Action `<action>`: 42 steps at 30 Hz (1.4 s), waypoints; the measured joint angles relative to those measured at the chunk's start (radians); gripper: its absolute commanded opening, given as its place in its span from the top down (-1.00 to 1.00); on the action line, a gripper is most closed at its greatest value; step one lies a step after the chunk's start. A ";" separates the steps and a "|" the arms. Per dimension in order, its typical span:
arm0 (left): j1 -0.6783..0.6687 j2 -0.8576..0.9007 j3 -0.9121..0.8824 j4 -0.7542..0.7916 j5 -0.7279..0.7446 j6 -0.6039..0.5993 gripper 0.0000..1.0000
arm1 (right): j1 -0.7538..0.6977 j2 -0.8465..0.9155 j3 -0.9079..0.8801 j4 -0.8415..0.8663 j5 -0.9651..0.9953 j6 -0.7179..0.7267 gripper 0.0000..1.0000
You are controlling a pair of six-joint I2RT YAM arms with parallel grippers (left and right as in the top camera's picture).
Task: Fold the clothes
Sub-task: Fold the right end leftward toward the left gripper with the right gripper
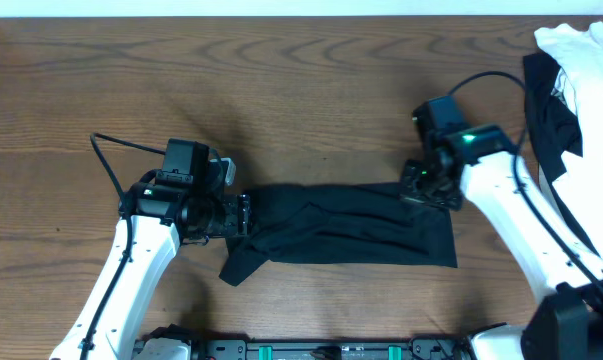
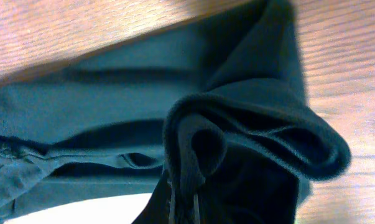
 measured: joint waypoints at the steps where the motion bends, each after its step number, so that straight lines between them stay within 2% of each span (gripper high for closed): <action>1: 0.000 0.000 0.000 0.000 0.000 0.000 -0.44 | 0.017 0.011 0.000 0.008 0.000 0.008 0.97; 9: 0.000 0.000 0.000 -0.003 0.000 0.000 -0.44 | 0.114 0.066 0.000 0.055 0.000 0.067 0.96; 11: 0.000 0.000 0.000 -0.003 0.000 0.000 -0.45 | 0.126 0.075 0.000 0.061 0.001 0.076 0.83; 17: 0.000 0.000 0.000 -0.003 0.000 0.000 -0.44 | 0.164 0.102 0.000 0.129 -0.003 0.073 0.65; 19: 0.000 0.000 0.000 -0.003 0.000 0.000 -0.44 | 0.179 0.103 0.000 0.191 -0.019 0.034 0.27; 21: 0.000 0.000 0.000 -0.003 0.000 0.000 -0.44 | 0.195 0.103 0.001 0.238 -0.044 -0.016 -0.01; 24: 0.000 0.000 0.000 -0.003 0.000 0.000 -0.44 | 0.210 0.103 0.001 0.254 -0.068 -0.065 -0.21; 32: 0.000 0.000 0.000 -0.003 0.000 0.000 -0.44 | 0.211 0.103 0.001 0.221 -0.060 -0.106 -0.20; 42: 0.000 0.000 0.000 -0.003 0.000 0.000 -0.44 | 0.211 0.103 0.000 0.054 0.119 -0.044 -0.06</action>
